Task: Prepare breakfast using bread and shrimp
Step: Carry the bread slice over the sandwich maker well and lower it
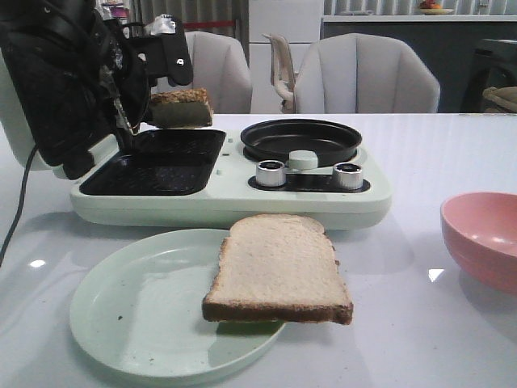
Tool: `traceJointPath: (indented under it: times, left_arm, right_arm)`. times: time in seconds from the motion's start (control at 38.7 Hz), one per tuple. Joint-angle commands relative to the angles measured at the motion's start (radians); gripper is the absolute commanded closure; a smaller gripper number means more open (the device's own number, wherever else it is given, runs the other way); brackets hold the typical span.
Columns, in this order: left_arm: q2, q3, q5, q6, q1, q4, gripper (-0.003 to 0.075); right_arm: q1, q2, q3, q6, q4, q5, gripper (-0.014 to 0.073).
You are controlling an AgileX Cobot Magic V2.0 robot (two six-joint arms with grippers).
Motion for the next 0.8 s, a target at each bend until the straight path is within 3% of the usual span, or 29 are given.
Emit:
traceJointPath:
  times: [0.0, 0.13, 0.39, 0.78]
  left_arm:
    - [-0.057, -0.037, 0.020, -0.009, 0.009, 0.015, 0.0617]
    - [-0.057, -0.037, 0.018, -0.009, 0.009, 0.015, 0.0584]
    - [-0.057, -0.037, 0.006, -0.009, 0.009, 0.015, 0.0434]
    - [-0.057, -0.027, -0.063, -0.009, 0.009, 0.015, 0.0428]
  right_arm:
    - [-0.003, -0.007, -0.033, -0.004, -0.004, -0.059, 0.0110]
    - [-0.003, -0.007, -0.033, -0.004, -0.004, -0.059, 0.0110]
    - [-0.003, -0.007, -0.033, -0.004, -0.004, -0.059, 0.0110]
    - [-0.003, -0.007, -0.033, -0.004, -0.004, -0.059, 0.0110]
